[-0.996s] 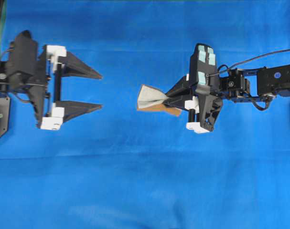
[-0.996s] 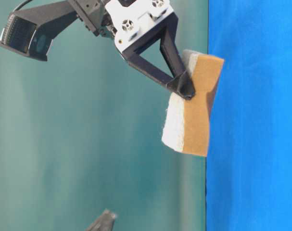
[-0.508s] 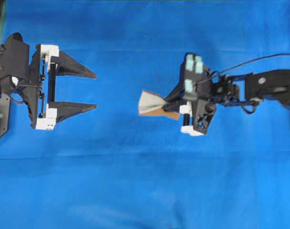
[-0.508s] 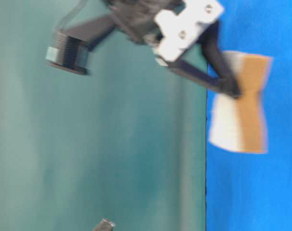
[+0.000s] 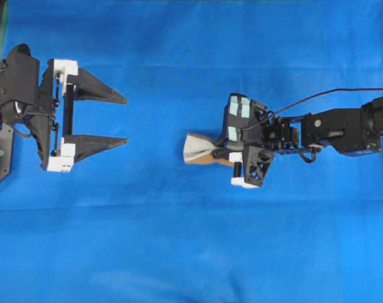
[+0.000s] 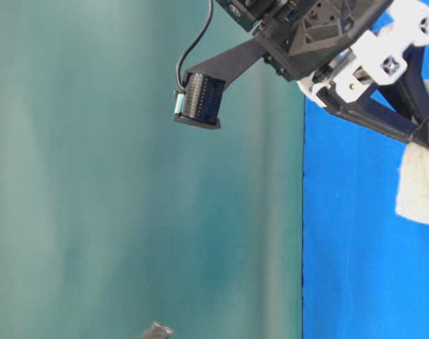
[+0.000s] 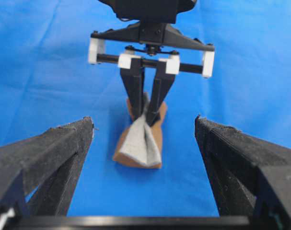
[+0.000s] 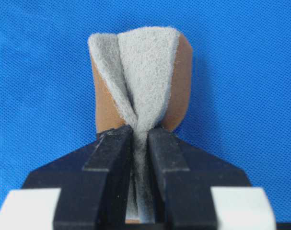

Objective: Hand over the sponge with the left arm and wipe it with the right arm.
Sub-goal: 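Press the sponge onto the table and rub it with the right gripper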

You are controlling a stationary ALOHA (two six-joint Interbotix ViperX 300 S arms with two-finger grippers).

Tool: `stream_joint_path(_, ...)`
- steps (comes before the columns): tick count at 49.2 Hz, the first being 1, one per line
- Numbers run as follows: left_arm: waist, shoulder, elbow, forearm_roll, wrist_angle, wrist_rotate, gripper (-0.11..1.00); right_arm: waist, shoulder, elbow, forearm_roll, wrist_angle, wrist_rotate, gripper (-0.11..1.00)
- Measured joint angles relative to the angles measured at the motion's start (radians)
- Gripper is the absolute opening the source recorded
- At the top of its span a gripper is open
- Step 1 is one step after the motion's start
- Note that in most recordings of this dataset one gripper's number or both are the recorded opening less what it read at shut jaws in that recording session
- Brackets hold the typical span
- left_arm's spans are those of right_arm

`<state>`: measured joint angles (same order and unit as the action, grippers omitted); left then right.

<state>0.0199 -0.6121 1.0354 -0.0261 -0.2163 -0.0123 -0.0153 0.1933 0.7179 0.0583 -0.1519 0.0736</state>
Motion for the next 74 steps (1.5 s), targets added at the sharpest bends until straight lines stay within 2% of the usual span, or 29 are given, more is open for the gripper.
stream_joint_path(8, -0.002, 0.002, 0.002, -0.002, 0.0, 0.0, 0.83, -0.037, -0.002, 0.0, -0.008, 0.014, -0.005, 0.17)
stream_joint_path(15, -0.002, 0.002, 0.002, -0.002, 0.0, 0.0, 0.83, -0.094, -0.005, 0.008, -0.058, 0.012, -0.011, 0.17)
stream_joint_path(28, 0.0, 0.002, 0.003, -0.002, 0.0, 0.0, 0.83, -0.229, -0.006, 0.009, -0.103, 0.009, -0.034, 0.17)
stream_joint_path(35, 0.0, 0.002, 0.005, -0.002, 0.0, 0.0, 0.83, -0.258, -0.006, 0.006, -0.126, 0.009, -0.038, 0.17)
stream_joint_path(43, -0.002, 0.002, 0.008, -0.002, 0.0, 0.0, 0.83, -0.264, -0.006, 0.005, -0.127, 0.009, -0.031, 0.17)
stream_joint_path(48, -0.002, 0.002, 0.008, -0.002, 0.0, 0.0, 0.83, -0.233, -0.006, 0.006, -0.115, 0.015, -0.02, 0.17)
stream_joint_path(55, -0.002, 0.002, 0.008, -0.002, 0.0, 0.0, 0.83, -0.146, -0.012, 0.003, -0.077, 0.037, 0.009, 0.17)
stream_joint_path(74, -0.002, 0.002, 0.008, -0.002, 0.0, 0.006, 0.83, 0.123, -0.04, -0.012, -0.063, 0.094, 0.11, 0.17)
